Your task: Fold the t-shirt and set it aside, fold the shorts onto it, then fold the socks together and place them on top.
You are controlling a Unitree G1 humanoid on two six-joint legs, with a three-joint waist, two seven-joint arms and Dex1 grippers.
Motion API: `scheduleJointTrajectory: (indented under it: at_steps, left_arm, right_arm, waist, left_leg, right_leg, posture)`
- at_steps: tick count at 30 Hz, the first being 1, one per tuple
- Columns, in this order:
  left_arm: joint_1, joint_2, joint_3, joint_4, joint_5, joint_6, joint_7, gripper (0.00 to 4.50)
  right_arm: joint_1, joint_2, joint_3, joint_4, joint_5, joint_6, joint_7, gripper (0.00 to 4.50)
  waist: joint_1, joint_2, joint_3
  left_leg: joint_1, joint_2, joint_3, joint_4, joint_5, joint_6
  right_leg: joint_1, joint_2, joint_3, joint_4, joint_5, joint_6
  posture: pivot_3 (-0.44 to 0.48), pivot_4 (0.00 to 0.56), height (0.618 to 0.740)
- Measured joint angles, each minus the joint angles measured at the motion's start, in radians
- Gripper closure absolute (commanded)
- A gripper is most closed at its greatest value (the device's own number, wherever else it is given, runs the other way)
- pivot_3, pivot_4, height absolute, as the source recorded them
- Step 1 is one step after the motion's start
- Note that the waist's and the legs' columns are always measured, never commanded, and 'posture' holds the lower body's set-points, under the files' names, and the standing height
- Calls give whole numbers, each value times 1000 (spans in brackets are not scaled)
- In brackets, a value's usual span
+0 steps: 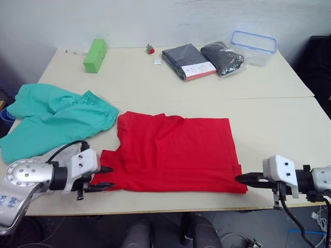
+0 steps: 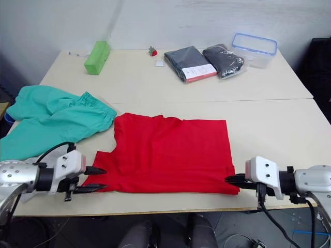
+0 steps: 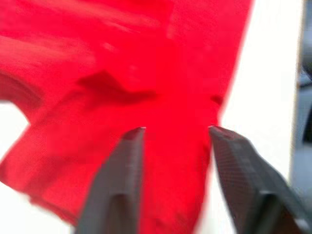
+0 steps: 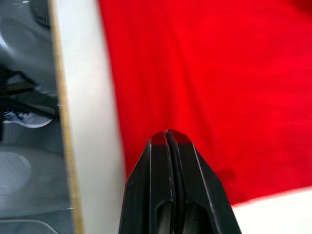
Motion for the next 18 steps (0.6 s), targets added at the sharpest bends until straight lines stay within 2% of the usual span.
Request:
scheduleJointTrajectory:
  at_steps: [4,8,15,18]
  left_arm:
    - [57,9,-1,1,96,-111,-4,108]
    - [26,-7,-22,9,169,-175,41,0]
    - [2,-48,-60,62,243,-250,98,0]
    - [1,-48,-68,81,246,-270,94,0]
  right_arm:
    - [24,19,52,-7,-68,-72,-2,2150]
    - [15,26,94,4,-149,-149,-21,811]
    - [-6,35,154,70,-256,-219,-67,811]
    - [-13,35,170,89,-273,-239,-73,1464]
  waist:
    - [2,0,0]
    - [1,0,0]
    - [-1,0,1]
    - [-1,0,0]
  left_leg:
    - [0,0,0,0,-1,0]
    - [0,0,0,0,-1,1]
    - [0,0,1,0,-1,1]
    - [0,1,1,0,-1,1]
  right_leg:
    - [0,0,-1,0,0,0]
    - [0,0,-1,0,0,0]
    - [0,1,-1,0,0,0]
    - [0,1,-1,1,0,0]
  posture:
    - [0,150,740]
    - [0,150,740]
    - [0,150,740]
    - [0,150,740]
